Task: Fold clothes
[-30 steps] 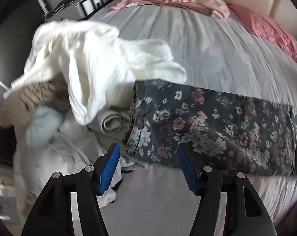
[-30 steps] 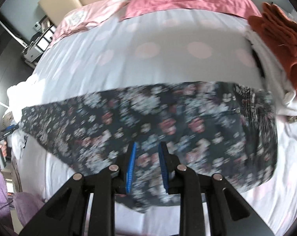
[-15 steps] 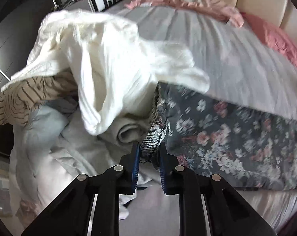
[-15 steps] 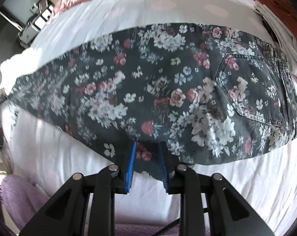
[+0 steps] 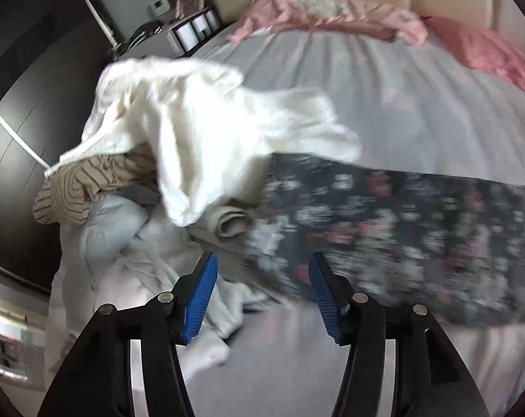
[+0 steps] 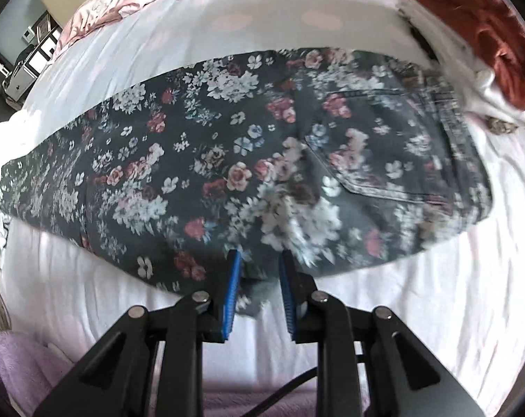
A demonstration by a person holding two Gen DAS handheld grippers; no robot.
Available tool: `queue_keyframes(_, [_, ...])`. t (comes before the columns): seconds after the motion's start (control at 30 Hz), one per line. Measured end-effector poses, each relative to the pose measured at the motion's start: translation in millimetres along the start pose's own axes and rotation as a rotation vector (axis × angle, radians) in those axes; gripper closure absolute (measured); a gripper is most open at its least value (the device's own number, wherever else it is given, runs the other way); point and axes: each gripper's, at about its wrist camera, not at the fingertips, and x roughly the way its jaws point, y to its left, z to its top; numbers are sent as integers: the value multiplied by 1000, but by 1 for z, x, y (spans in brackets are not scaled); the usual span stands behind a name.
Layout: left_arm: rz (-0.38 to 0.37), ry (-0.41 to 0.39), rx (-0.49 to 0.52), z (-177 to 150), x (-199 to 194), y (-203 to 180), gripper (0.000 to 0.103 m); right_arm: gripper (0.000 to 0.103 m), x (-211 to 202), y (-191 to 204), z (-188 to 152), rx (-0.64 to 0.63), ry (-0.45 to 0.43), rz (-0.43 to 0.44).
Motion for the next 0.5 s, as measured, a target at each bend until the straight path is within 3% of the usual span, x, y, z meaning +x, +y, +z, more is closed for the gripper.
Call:
queue_keyframes(0.23, [-177,-22,136,-18,-58,-82,46,80,24,15,-31,-45,142,31])
queue_keyframes(0.4, [-290,-54,202,-32,-91,-136,46,78,27,6,-21,7,103,43])
queue_keyframes(0.5, [-333,-50,217,-38,-104,-157,46,78,35,-6,-12,75,110,127])
